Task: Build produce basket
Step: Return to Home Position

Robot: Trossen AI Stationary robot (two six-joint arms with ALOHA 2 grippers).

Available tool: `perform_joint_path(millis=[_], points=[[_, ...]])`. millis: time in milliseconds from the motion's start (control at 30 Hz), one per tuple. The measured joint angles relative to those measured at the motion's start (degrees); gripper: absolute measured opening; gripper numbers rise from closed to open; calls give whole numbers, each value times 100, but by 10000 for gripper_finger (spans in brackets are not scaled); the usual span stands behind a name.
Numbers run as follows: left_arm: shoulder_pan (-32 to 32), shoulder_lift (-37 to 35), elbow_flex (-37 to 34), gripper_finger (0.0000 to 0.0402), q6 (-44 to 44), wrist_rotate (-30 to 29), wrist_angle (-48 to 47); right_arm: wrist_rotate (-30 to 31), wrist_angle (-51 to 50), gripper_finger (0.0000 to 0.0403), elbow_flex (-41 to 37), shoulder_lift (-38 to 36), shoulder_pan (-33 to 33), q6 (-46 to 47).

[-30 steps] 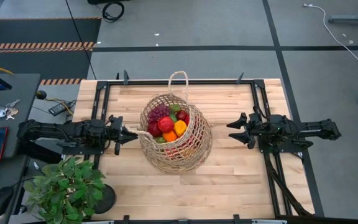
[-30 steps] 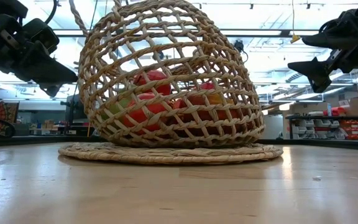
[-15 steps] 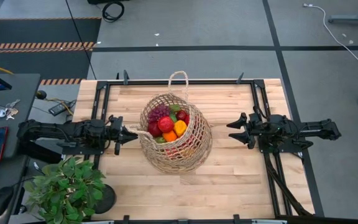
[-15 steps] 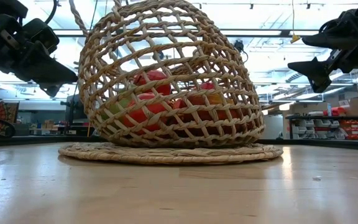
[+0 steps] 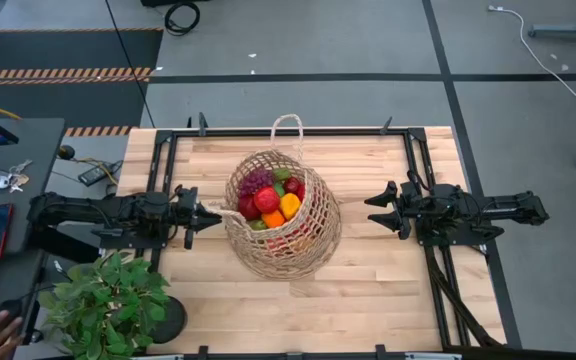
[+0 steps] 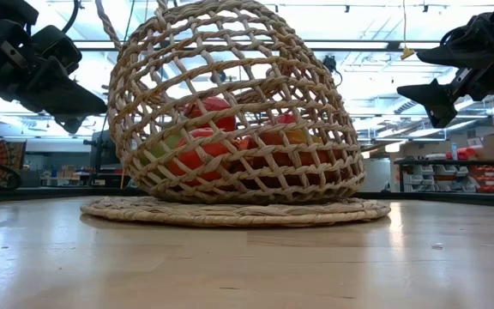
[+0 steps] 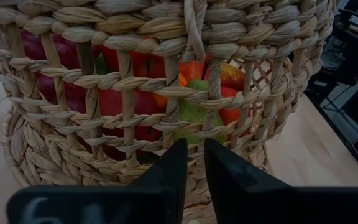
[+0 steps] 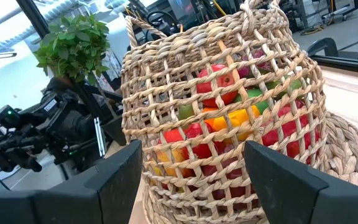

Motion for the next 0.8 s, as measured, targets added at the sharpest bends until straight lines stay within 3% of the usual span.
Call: perform_joint_path(millis=[800], points=[[0, 0, 0, 56, 0, 1, 1, 1, 0, 284, 0, 1, 0, 0]])
